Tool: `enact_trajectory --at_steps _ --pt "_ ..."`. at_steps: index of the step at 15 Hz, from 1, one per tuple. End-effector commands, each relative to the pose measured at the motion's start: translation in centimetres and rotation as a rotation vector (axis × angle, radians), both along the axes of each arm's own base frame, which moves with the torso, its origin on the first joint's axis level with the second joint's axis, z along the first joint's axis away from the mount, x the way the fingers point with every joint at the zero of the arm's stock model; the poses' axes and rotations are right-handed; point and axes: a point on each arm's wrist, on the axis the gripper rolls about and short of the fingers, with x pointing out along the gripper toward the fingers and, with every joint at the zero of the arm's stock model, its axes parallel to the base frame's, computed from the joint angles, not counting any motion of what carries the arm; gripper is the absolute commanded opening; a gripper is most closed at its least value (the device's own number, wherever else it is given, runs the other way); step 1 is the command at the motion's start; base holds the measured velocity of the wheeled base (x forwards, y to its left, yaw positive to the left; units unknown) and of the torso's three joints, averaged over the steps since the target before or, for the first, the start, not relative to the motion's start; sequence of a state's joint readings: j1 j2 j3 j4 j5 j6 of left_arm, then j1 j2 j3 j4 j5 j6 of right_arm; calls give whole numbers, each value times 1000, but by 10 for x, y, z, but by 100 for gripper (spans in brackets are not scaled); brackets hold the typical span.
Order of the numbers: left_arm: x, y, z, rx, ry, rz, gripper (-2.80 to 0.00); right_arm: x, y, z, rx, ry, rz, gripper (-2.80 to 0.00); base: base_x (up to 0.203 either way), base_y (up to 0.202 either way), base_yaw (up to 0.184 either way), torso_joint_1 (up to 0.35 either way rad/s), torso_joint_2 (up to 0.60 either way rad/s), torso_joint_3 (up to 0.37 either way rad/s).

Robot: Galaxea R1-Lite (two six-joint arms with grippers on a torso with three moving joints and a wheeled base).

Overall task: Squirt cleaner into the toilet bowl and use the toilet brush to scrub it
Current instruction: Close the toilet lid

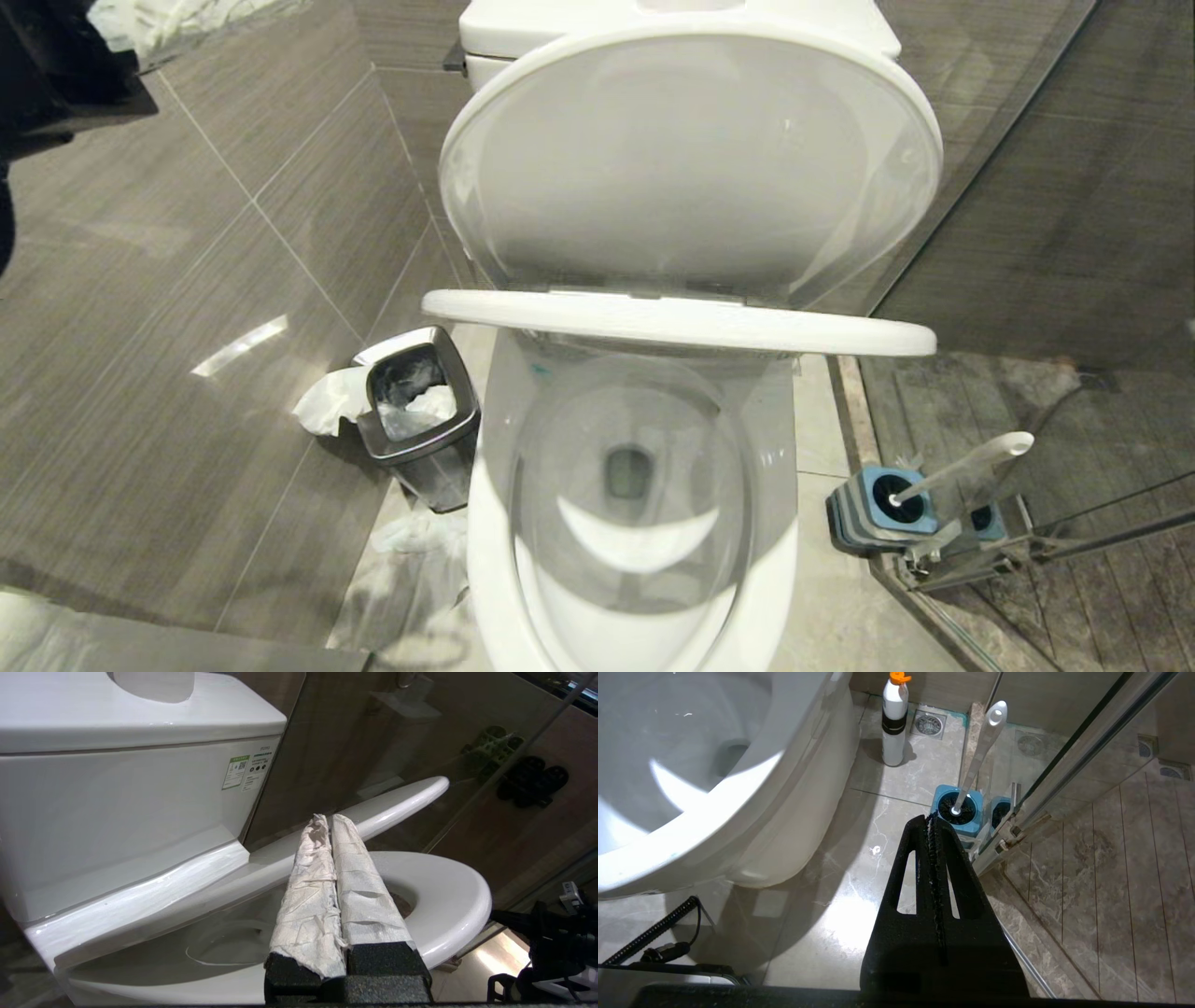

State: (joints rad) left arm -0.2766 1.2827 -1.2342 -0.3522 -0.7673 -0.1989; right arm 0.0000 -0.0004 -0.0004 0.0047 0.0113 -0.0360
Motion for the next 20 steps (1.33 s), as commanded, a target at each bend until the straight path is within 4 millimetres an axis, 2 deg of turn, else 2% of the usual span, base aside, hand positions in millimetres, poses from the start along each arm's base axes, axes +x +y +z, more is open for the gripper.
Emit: enact_trajectory --at_steps 1,4,6,7,8,10,14,20 --pt "-14 5 17 -23 -58 0 -280 0 0 0 0 1 1 -280 0 0 0 0 0 0" --pt "-31 11 58 -66 -92 46 -280 0 0 0 -1 1 1 -280 0 0 0 0 0 0" --pt "-38 12 81 -89 -5 120 -280 0 0 0 1 1 1 -280 0 0 0 0 0 0" --pt "-32 9 79 -66 83 191 -280 0 0 0 -1 0 1 -280 0 0 0 0 0 0" --pt "-23 6 74 2 97 277 -280 0 0 0 0 0 1 -280 0 0 0 0 0 0" --pt "-10 -2 60 220 -9 347 -280 0 0 0 -1 1 1 -280 0 0 0 0 0 0" --pt "-18 -30 35 393 119 199 -280 0 0 0 -1 1 1 -280 0 0 0 0 0 0" --pt "16 -63 19 444 133 186 -280 0 0 0 1 1 1 -280 0 0 0 0 0 0"
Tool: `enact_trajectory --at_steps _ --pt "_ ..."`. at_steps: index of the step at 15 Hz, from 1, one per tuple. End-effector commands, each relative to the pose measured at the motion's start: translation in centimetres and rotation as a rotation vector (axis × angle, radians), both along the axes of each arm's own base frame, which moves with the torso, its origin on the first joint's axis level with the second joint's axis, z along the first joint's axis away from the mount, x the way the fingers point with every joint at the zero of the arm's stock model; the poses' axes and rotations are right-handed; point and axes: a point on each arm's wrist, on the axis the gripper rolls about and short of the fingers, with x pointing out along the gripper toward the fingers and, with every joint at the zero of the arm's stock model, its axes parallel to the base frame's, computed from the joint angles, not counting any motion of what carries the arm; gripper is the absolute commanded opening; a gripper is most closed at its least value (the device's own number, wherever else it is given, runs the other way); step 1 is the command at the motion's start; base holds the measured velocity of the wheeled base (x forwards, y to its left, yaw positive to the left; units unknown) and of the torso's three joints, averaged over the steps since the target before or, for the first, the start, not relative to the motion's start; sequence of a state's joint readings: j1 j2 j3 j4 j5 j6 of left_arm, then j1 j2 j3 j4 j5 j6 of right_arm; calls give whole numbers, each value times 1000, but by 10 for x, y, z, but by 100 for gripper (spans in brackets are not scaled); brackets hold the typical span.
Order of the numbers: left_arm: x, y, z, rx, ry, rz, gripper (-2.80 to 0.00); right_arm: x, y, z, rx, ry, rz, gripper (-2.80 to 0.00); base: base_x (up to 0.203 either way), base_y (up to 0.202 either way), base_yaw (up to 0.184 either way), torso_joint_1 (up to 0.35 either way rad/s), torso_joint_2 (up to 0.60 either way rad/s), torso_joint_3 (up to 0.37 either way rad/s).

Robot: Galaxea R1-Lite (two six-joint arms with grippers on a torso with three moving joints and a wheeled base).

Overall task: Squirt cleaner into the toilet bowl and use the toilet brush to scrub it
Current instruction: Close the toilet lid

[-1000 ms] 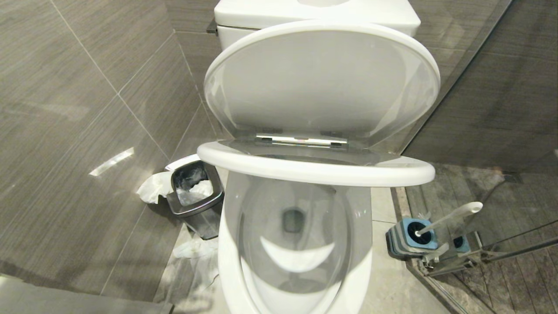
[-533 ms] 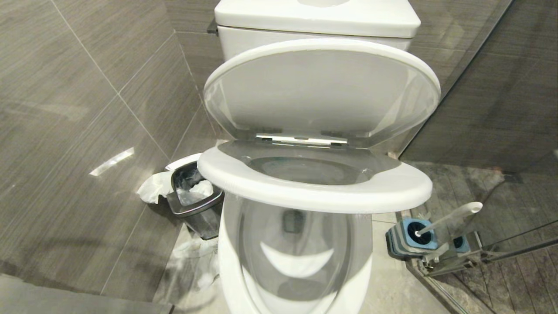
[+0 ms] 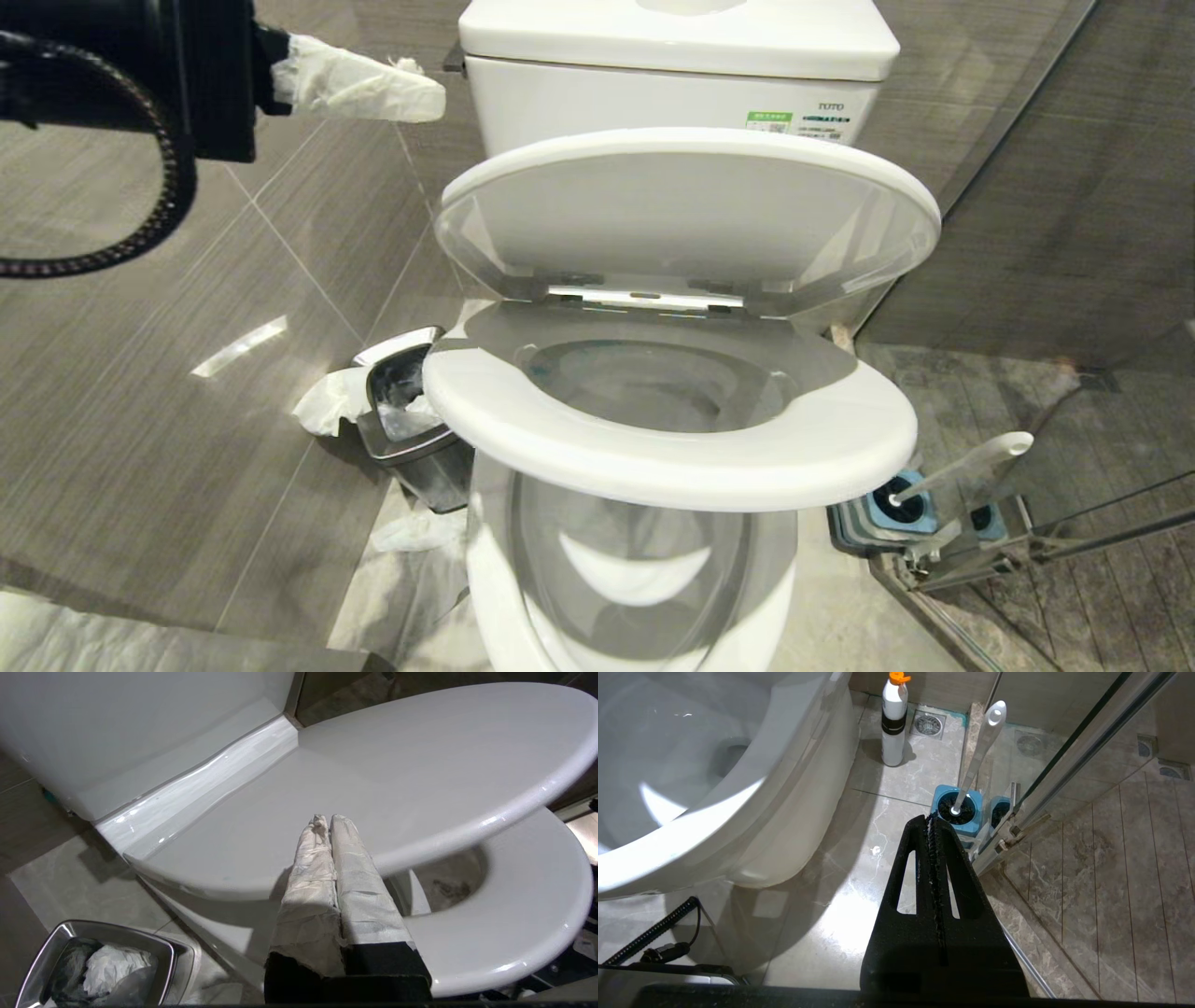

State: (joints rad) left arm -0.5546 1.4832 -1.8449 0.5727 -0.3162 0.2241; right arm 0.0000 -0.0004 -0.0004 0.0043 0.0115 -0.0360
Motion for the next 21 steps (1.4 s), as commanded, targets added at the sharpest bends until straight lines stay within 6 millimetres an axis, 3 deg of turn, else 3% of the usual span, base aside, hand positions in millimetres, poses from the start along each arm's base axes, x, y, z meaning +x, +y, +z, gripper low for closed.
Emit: enact_trajectory --at_steps 1,6,14,21 --pt "21 -17 -9 11 2 14 -280 0 0 0 -1 1 1 -280 0 0 0 0 0 0" --pt "21 -30 -31 63 75 -27 -280 0 0 0 -1 1 1 -280 0 0 0 0 0 0" --pt "-21 -46 -79 256 277 -163 -280 0 0 0 -1 1 1 -280 0 0 0 0 0 0" --pt "-29 -50 -125 382 398 -172 -280 0 0 0 1 1 1 -280 0 0 0 0 0 0"
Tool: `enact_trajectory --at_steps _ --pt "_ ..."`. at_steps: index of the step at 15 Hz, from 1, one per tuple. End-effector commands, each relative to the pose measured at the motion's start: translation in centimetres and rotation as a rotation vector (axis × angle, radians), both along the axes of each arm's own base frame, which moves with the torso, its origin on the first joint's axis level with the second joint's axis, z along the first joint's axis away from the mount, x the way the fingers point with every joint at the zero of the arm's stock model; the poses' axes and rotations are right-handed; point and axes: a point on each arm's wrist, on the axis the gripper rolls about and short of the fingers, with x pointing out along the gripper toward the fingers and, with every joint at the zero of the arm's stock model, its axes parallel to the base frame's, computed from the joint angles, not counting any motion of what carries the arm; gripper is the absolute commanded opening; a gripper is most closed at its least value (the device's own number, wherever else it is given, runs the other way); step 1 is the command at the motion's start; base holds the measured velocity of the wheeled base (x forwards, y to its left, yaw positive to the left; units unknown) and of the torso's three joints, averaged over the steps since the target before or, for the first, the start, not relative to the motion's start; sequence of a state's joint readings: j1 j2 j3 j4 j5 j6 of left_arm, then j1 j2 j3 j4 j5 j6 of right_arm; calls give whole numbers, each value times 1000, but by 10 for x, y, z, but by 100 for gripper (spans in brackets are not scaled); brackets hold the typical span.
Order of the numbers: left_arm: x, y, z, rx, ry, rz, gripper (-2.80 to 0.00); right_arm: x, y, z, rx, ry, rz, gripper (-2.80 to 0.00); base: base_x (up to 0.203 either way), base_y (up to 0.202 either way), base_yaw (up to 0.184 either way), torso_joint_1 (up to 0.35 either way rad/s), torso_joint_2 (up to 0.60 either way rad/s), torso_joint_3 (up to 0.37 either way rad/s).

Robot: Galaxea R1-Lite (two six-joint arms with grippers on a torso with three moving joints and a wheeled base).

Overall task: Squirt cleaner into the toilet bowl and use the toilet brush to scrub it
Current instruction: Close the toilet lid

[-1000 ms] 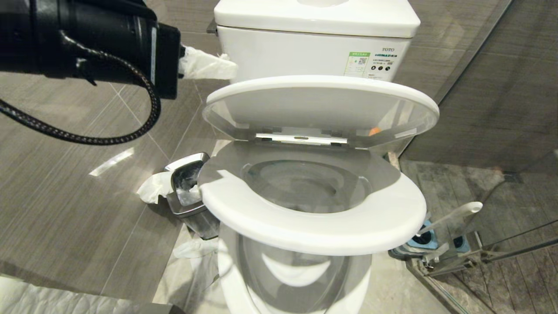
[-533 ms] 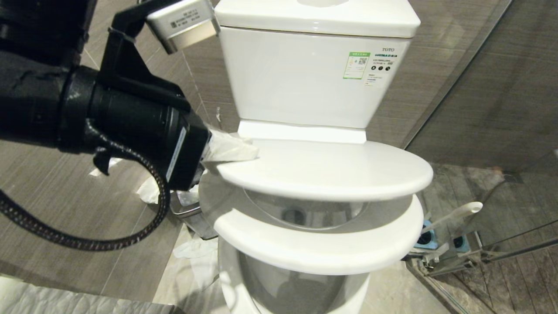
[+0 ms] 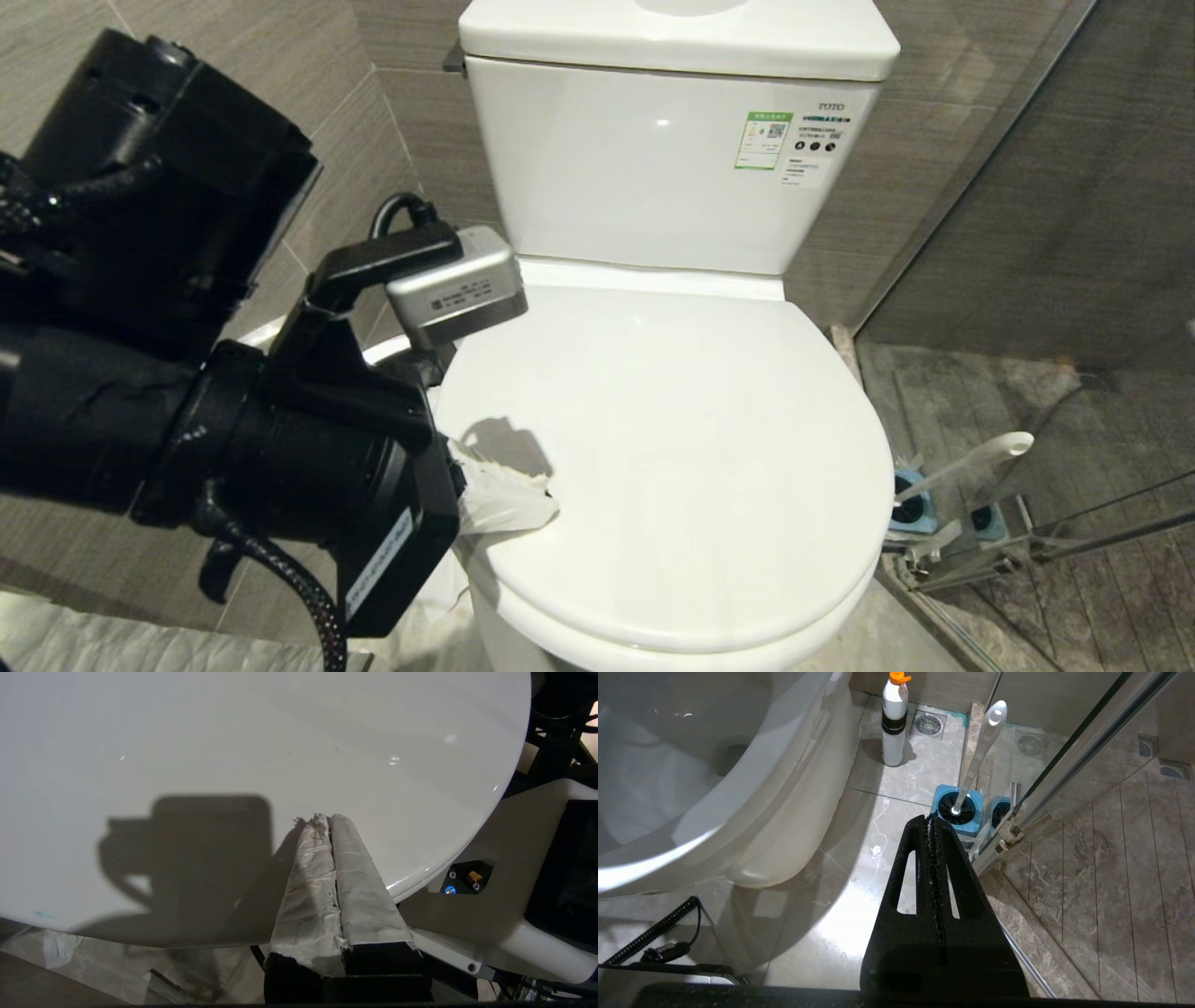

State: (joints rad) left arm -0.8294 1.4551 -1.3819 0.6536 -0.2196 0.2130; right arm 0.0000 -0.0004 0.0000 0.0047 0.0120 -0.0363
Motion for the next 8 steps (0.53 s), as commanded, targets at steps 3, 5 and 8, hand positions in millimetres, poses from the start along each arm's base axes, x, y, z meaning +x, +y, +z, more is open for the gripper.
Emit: enact_trajectory --at_steps 3,5,8 --pt "3 -3 -21 77 41 20 -280 0 0 0 0 0 0 -280 0 0 0 0 0 0" --pt "7 -7 -36 105 52 31 -280 0 0 0 1 0 0 -280 0 0 0 0 0 0" --pt "21 -21 -63 123 44 50 -280 0 0 0 0 0 0 -280 0 0 0 0 0 0"
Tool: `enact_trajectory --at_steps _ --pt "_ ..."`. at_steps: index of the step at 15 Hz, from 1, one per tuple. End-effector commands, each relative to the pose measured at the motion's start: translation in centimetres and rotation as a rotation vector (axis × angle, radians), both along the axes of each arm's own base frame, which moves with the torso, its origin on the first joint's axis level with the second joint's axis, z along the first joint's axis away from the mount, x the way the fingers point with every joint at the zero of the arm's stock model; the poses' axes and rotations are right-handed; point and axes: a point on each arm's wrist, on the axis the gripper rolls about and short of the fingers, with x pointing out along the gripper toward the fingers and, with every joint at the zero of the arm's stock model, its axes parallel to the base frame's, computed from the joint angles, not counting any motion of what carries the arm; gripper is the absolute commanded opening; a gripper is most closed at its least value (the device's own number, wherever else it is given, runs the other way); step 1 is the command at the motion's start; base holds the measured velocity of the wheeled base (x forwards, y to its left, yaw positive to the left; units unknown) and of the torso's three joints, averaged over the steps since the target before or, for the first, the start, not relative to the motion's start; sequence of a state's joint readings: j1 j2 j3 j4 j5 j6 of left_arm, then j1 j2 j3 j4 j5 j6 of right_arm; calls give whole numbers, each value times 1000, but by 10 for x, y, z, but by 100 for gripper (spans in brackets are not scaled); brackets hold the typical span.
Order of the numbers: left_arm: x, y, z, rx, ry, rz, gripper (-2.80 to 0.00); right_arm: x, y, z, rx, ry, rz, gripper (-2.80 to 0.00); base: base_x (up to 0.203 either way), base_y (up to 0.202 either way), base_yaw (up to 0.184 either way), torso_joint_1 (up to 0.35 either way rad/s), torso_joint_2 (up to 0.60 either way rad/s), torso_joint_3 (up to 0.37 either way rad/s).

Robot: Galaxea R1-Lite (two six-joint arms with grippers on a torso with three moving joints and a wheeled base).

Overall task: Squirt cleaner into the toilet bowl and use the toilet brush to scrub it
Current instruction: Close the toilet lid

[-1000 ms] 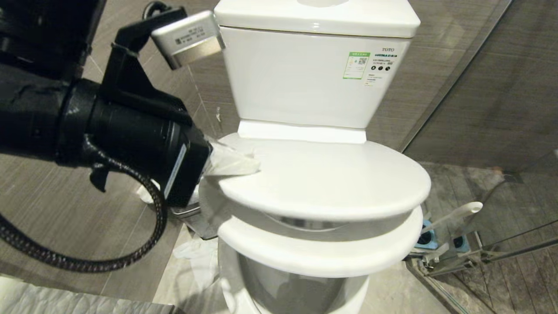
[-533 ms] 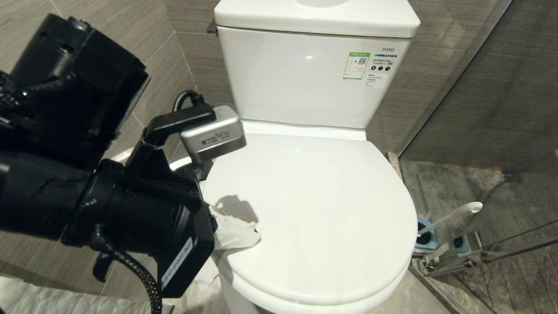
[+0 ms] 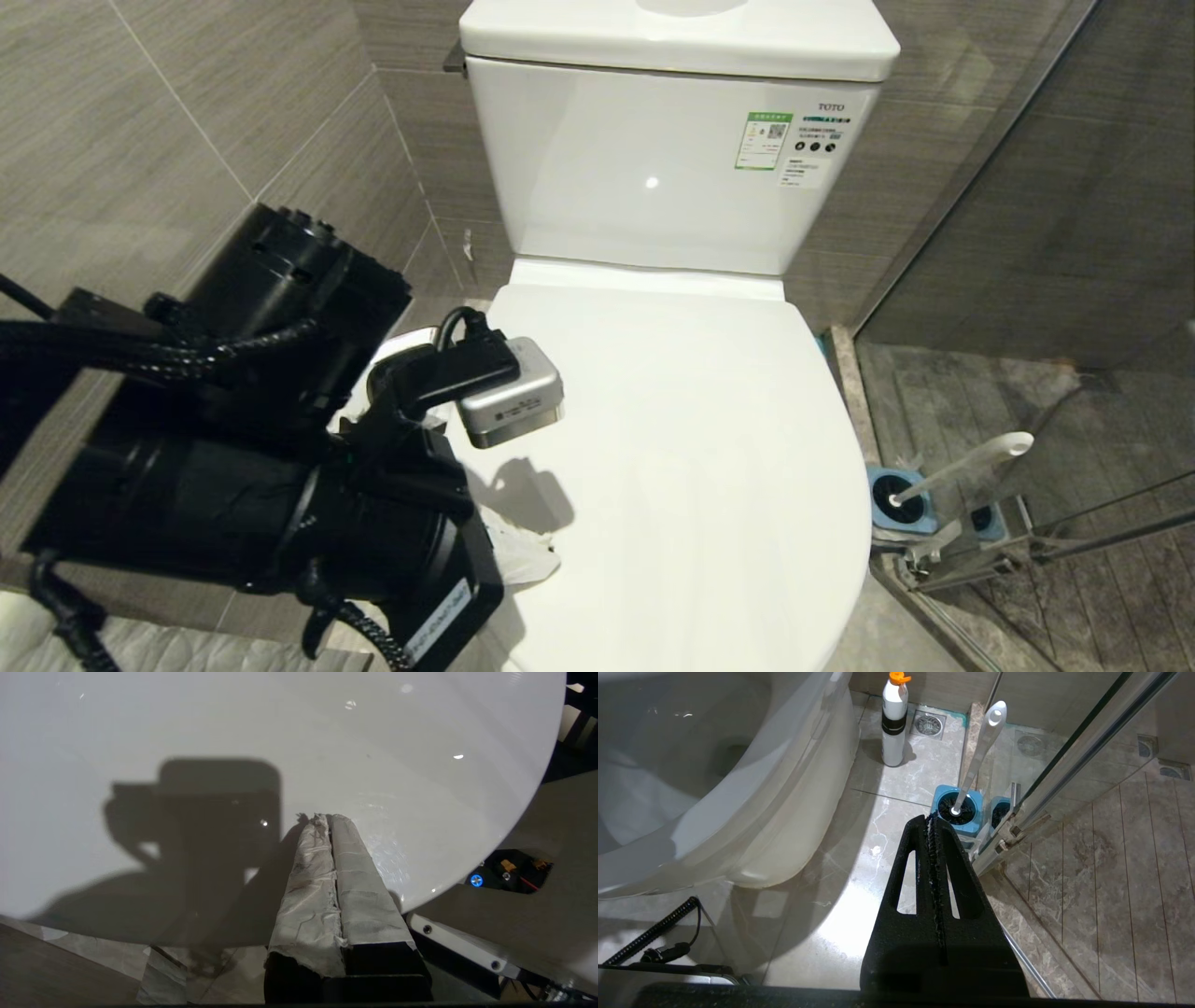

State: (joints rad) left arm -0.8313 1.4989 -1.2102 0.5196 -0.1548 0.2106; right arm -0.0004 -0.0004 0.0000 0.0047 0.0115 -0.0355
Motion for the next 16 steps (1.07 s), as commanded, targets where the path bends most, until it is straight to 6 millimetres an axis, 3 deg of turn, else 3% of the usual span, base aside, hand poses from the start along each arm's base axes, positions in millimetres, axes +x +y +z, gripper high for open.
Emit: enact_trajectory --at_steps 1,4,16 --pt "14 -15 -24 31 11 14 -280 0 0 0 -1 0 1 -280 0 0 0 0 0 0" --pt "25 -26 -43 16 4 61 -280 0 0 0 0 1 1 -280 0 0 0 0 0 0" --pt "28 -29 -100 63 28 80 -280 0 0 0 0 0 1 -280 0 0 0 0 0 0"
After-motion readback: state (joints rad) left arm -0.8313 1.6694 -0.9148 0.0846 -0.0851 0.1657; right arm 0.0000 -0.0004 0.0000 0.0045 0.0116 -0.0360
